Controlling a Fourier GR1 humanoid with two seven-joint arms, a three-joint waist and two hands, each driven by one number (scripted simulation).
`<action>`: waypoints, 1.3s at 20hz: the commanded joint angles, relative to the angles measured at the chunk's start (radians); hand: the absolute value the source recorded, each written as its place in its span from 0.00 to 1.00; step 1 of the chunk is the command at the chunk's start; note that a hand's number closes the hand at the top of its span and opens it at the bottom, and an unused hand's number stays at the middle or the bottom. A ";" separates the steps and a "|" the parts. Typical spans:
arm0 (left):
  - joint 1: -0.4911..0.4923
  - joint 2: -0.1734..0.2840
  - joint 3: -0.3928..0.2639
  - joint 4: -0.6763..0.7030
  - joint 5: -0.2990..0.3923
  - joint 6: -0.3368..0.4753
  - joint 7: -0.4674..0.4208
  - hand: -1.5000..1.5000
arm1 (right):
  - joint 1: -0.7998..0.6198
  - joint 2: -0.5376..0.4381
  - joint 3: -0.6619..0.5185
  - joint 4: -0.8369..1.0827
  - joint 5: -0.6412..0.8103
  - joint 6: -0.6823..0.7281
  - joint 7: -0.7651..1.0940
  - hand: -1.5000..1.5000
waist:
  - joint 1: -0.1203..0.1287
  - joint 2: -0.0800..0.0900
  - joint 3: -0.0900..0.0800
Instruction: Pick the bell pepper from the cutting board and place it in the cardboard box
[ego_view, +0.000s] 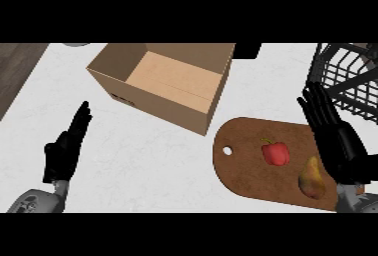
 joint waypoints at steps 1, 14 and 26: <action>-0.004 0.033 0.020 -0.031 -0.021 -0.028 -0.012 0.50 | -0.016 -0.034 -0.018 -0.041 0.036 0.043 -0.024 0.00 | -0.033 -0.009 -0.018; -0.105 0.110 -0.049 -0.164 -0.043 -0.220 -0.057 0.50 | -0.032 -0.511 -0.122 -0.120 0.505 0.165 -0.278 0.00 | -0.043 -0.008 -0.017; -0.155 0.077 -0.027 -0.144 -0.065 -0.234 -0.011 0.50 | -0.019 -0.723 0.053 -0.353 0.848 0.384 0.025 0.00 | -0.040 -0.008 -0.021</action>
